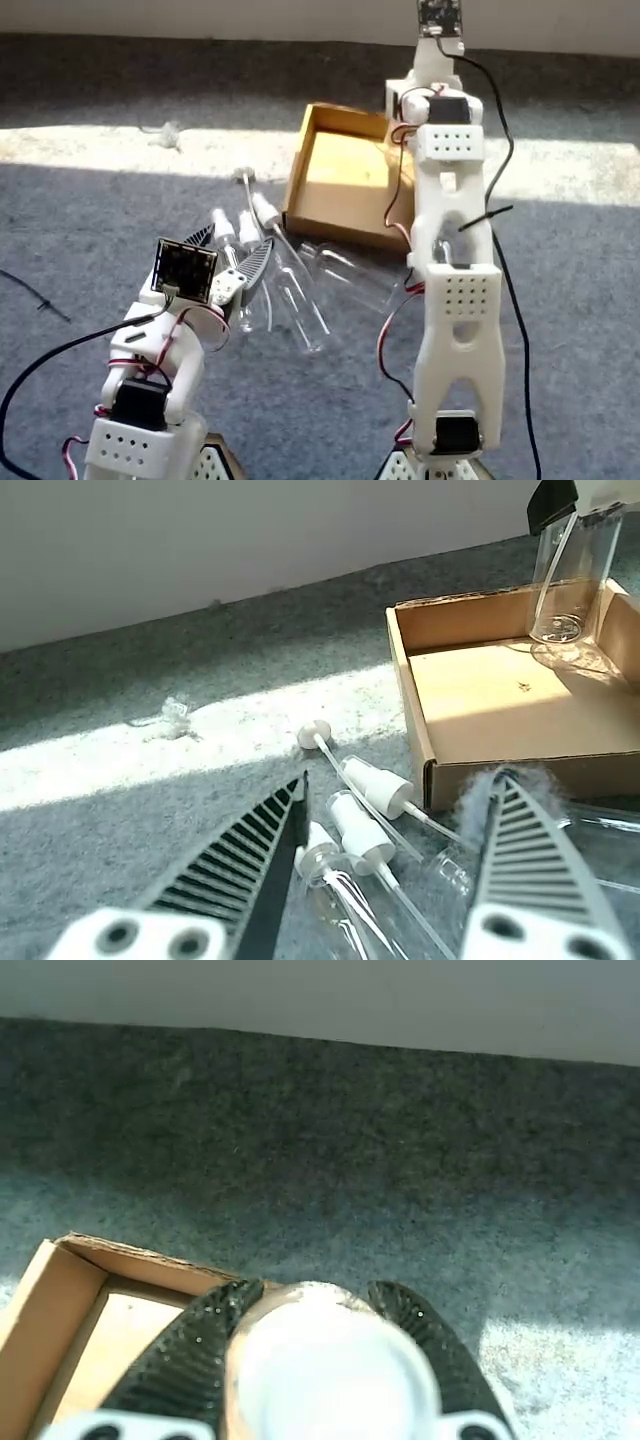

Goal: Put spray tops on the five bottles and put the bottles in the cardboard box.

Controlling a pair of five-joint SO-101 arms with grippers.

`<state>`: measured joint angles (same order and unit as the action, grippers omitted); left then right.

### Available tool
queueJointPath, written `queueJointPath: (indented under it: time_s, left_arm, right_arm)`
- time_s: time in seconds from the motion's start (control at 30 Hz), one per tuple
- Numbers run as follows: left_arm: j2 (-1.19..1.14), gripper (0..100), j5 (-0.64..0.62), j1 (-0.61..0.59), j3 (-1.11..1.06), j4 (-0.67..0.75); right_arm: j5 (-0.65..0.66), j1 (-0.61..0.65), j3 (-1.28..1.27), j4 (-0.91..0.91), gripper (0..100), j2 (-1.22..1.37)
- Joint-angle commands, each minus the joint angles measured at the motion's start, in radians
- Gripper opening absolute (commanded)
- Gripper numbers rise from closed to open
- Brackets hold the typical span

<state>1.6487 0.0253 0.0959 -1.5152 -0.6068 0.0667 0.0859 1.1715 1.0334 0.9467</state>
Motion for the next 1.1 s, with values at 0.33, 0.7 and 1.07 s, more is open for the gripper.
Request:
queueJointPath:
  time_s: [0.33,0.7,1.07]
  left_arm:
    - [-0.001,26,0.008,0.002,0.008,0.021]
    - [-0.002,26,0.008,0.002,0.008,0.021]
    - [-0.002,26,0.009,0.002,0.008,0.021]
  right_arm:
    - [0.009,-0.013,0.094,0.088,0.7,0.015]
    - [0.005,-0.013,0.094,0.090,15.1,0.013]
    - [-0.041,-0.013,0.162,0.125,15.9,0.012]
